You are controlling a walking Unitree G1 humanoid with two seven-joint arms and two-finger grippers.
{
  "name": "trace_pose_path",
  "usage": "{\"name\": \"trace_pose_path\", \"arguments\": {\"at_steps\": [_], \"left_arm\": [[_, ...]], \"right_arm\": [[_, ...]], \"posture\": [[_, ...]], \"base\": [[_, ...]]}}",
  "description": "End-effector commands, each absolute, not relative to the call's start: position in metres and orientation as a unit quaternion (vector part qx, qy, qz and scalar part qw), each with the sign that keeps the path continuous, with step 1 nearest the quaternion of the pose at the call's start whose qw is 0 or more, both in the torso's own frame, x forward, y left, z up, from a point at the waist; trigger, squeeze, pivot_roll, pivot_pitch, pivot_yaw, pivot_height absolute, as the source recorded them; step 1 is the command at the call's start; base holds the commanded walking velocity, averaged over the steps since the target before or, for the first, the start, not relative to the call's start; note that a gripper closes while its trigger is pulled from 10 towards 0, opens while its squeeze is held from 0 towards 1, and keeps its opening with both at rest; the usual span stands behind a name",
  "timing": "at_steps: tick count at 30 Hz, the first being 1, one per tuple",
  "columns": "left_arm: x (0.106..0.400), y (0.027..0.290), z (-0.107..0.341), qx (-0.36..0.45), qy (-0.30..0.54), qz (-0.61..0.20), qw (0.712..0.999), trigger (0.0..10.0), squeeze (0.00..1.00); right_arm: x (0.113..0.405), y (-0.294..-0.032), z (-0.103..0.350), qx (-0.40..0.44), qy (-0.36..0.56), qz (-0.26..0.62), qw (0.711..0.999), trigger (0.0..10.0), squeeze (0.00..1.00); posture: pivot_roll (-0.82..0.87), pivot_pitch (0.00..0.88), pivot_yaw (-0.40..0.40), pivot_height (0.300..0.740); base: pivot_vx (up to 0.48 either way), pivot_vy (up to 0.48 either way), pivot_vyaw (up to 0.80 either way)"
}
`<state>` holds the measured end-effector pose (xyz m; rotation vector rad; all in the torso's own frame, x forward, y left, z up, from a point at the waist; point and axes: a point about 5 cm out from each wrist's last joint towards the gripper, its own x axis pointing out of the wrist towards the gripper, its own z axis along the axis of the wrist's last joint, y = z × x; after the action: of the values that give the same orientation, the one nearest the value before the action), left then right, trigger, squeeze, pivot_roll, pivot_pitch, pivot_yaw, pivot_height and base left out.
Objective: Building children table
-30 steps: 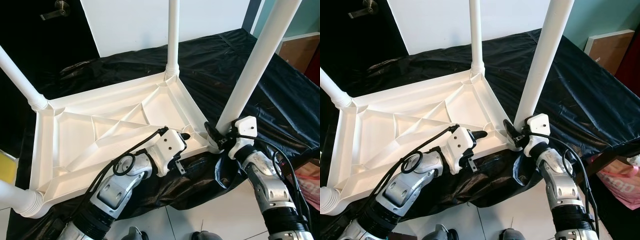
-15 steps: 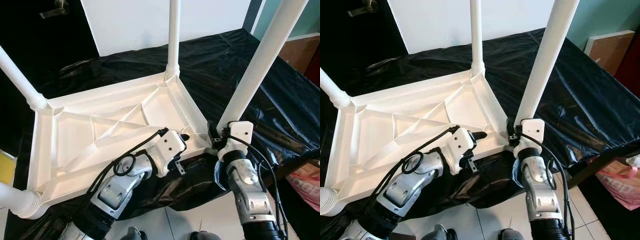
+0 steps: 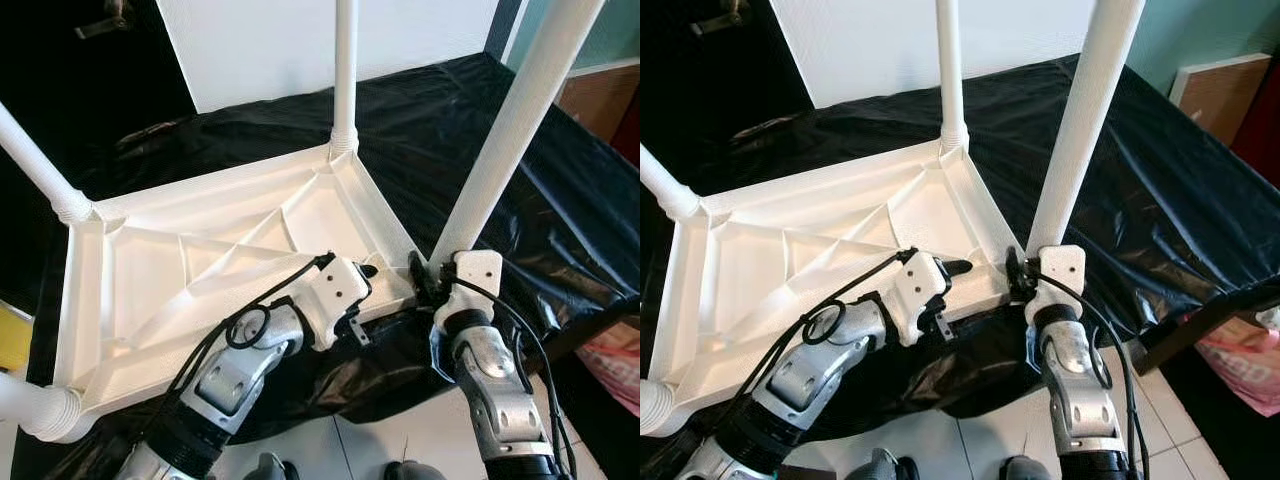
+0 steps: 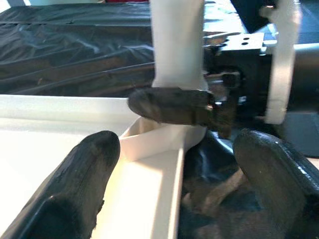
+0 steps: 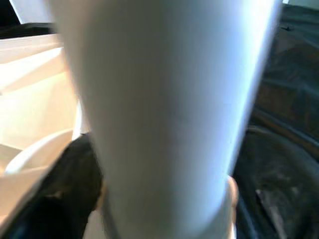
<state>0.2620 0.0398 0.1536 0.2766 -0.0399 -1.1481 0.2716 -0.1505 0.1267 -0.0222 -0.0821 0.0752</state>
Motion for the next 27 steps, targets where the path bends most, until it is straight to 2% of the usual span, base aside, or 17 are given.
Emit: {"name": "trace_pose_path", "arguments": {"at_steps": [1,10,11,18,20,27], "left_arm": [[0.261,0.042,0.148,0.129,0.000,-0.557,0.820,10.0,0.00],[0.261,0.041,0.150,0.122,0.003,-0.553,0.824,10.0,0.00],[0.262,0.041,0.151,0.119,0.003,-0.550,0.827,10.0,0.00],[0.261,0.041,0.154,0.114,0.007,-0.545,0.831,10.0,0.00],[0.263,0.040,0.157,0.116,0.007,-0.543,0.832,10.0,0.00],[0.262,0.040,0.162,0.115,0.004,-0.542,0.832,10.0,0.00]], "right_arm": [[0.270,-0.151,0.131,-0.010,-0.048,0.077,0.996,10.0,1.00],[0.274,-0.165,0.137,-0.033,-0.056,0.128,0.990,10.0,1.00],[0.276,-0.169,0.140,-0.040,-0.056,0.158,0.985,10.0,0.00],[0.284,-0.171,0.148,-0.051,-0.059,0.244,0.967,10.0,0.00],[0.292,-0.169,0.153,-0.065,-0.059,0.287,0.954,10.0,0.00],[0.301,-0.170,0.157,-0.078,-0.057,0.313,0.945,10.0,0.00]], "posture": [[-0.14,0.129,0.084,0.740],[-0.14,0.135,0.075,0.740],[-0.13,0.132,0.065,0.740],[-0.12,0.110,0.055,0.740],[-0.11,0.099,0.053,0.740],[-0.09,0.097,0.043,0.740]], "base": [[0.000,0.000,0.00],[0.000,0.000,0.00],[0.000,0.000,0.00],[0.000,0.000,0.00],[0.000,0.000,0.00],[0.000,0.000,0.00]]}}
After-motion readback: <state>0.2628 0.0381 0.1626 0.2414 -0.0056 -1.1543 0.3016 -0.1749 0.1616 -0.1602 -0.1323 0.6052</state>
